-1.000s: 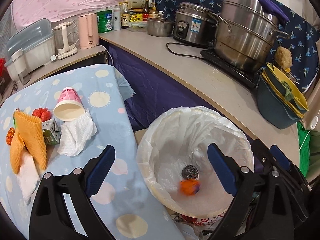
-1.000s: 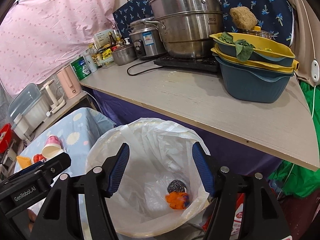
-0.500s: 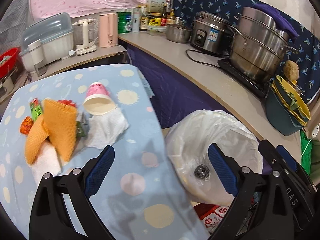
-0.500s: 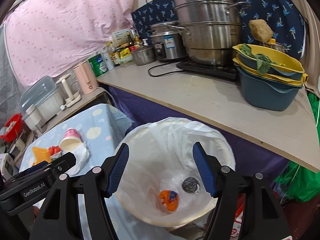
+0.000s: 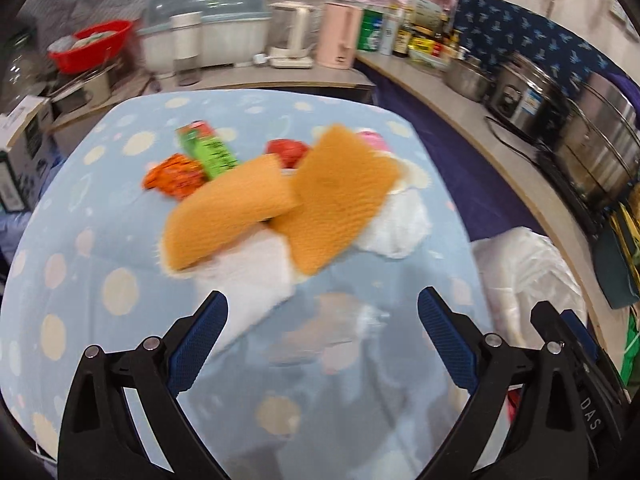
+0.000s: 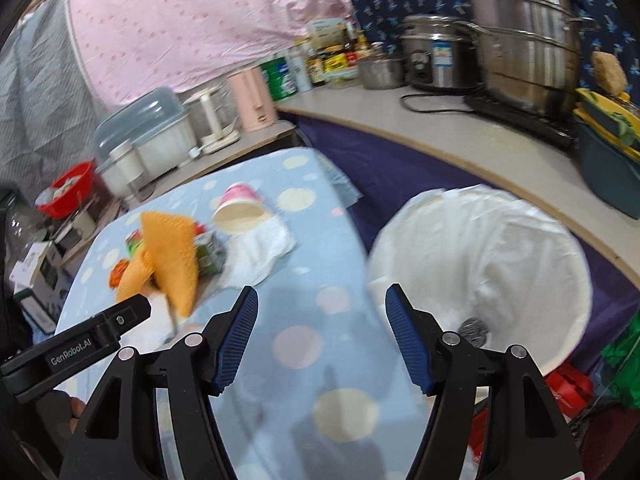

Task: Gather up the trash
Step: 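Grasp the clear plastic wrap with the right tool while the left tool grasps the white tissue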

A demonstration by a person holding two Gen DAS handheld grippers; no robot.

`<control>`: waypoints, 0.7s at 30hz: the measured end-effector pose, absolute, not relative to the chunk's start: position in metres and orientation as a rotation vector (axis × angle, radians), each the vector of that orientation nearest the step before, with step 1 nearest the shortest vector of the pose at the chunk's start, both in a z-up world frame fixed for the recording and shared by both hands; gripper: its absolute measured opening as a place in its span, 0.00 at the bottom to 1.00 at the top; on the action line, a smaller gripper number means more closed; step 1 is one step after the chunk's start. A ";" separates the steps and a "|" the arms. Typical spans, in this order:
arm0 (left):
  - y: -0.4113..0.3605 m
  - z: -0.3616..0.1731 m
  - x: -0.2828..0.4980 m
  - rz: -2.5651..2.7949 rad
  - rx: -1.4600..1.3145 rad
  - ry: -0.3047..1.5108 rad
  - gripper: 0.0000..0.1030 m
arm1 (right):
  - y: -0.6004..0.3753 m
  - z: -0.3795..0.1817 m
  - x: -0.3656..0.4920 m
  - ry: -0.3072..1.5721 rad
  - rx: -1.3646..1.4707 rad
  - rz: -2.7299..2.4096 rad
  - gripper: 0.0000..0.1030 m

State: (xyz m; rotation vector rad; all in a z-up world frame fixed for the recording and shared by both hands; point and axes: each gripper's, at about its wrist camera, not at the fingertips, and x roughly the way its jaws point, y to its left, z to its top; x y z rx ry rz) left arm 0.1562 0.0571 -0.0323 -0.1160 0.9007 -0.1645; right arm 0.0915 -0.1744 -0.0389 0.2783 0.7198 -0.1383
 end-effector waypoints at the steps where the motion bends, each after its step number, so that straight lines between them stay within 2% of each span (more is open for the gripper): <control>1: 0.066 -0.035 0.157 -0.148 -0.117 0.903 0.89 | -0.163 -0.043 0.096 0.733 0.273 -0.120 0.62; 12: 0.152 -0.063 0.162 -0.038 -0.185 0.947 0.89 | -0.072 -0.086 0.136 0.849 0.171 -0.018 0.62; 21: 0.172 -0.076 0.167 -0.014 -0.201 0.967 0.89 | -0.053 -0.108 0.155 0.909 0.159 -0.017 0.60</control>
